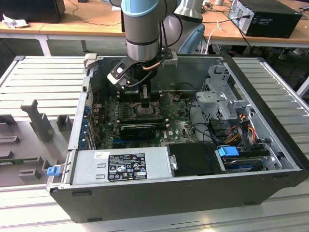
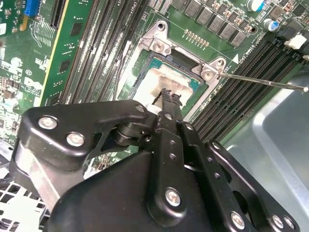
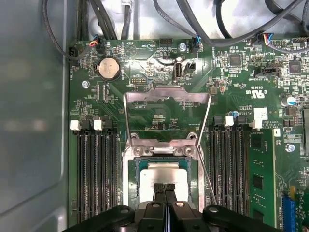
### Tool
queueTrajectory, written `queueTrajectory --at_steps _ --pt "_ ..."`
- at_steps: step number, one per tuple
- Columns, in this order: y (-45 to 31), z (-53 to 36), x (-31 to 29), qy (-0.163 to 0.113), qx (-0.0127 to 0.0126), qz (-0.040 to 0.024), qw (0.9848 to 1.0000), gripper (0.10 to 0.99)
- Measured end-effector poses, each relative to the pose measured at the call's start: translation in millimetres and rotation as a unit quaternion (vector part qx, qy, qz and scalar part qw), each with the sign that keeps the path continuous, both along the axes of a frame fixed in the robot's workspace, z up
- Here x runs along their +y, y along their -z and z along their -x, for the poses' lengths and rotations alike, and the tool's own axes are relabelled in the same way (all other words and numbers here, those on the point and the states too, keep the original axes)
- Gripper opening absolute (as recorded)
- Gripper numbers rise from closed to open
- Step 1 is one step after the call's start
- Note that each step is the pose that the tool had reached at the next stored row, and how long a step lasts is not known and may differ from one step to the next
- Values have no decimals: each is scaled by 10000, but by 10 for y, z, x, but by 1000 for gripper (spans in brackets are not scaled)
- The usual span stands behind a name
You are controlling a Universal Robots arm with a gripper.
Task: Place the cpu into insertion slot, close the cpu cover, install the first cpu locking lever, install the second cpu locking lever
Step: 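Place the cpu into insertion slot, then close the cpu cover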
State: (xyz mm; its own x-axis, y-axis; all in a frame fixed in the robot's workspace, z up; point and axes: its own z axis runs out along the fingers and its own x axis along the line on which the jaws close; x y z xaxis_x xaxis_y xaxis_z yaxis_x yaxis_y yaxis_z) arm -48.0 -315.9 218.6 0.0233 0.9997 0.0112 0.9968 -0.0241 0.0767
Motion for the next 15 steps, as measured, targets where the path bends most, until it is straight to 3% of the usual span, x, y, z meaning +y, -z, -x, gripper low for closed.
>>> queueTrajectory --at_steps 7,8,11,13,15 --pt "-76 0 0 0 0 0 10000 106" --pt "-76 -11 -2 -1 9 -6 10000 106" --pt "-77 -44 -20 -1 54 -107 9999 106" --pt "-77 -100 -26 0 91 -122 9999 106" --pt "-77 -102 -27 1 94 -125 9999 106"
